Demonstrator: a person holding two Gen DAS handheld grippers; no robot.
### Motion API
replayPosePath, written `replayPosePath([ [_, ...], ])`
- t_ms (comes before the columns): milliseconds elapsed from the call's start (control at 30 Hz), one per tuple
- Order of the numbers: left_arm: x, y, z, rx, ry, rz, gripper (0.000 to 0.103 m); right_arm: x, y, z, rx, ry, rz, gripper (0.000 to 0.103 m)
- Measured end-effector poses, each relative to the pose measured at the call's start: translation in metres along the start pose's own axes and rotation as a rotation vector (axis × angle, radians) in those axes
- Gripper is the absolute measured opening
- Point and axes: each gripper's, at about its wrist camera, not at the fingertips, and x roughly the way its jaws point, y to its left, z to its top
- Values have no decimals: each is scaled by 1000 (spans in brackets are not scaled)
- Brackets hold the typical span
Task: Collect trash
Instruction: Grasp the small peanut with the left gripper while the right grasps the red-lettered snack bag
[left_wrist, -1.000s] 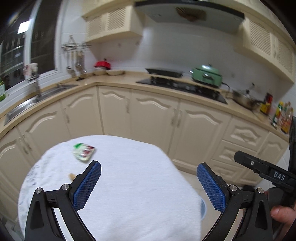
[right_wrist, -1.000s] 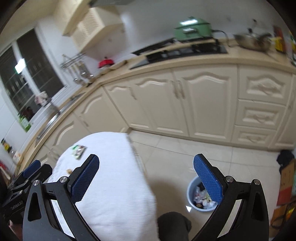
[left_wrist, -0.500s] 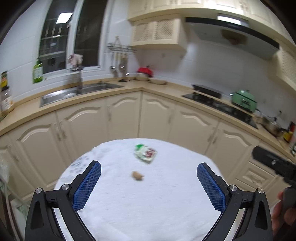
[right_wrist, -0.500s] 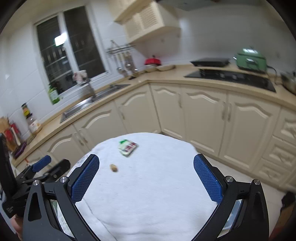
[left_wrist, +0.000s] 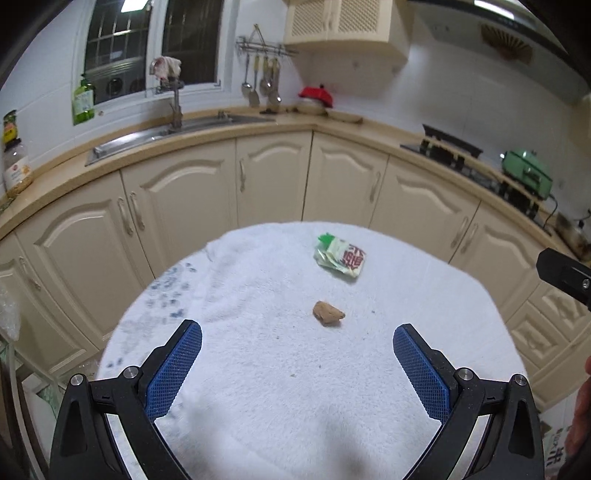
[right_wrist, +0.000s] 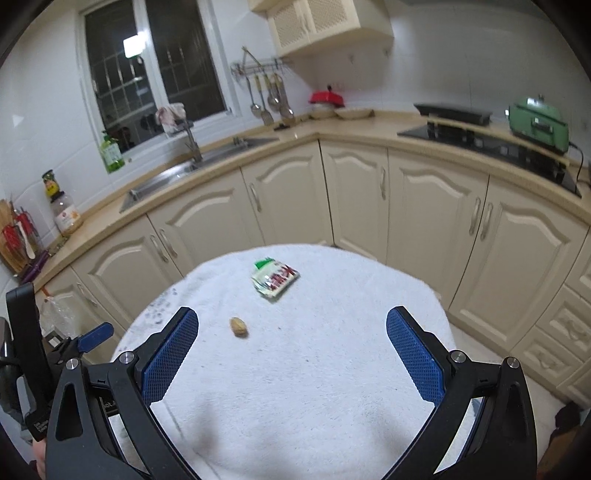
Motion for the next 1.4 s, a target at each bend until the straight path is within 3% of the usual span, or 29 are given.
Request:
replayPosePath([
  [300,122,-11,38,35,134,-1,99,58,-27,-1,42,92,-5,103],
  [400,158,-11,44,29,183,-4,88,72,-33,-1,53,115,-3,103],
  [467,183,-10,49,18,223,-30,68,79,-36,-3,63,127,-2,103],
  [533,193,-13,52,38,205,-29,63,85,-38,-3,70,136,0,103],
  [667,199,-6,58,12,189,-89,30,98,-35,-1,66,151,8,103],
  [900,200,19,62,-23,168,-124,18,124,-20,3,49,178,34,103],
  [1400,204,91,72,-120,106,-67,18,228,28,18,17,290,62,103],
])
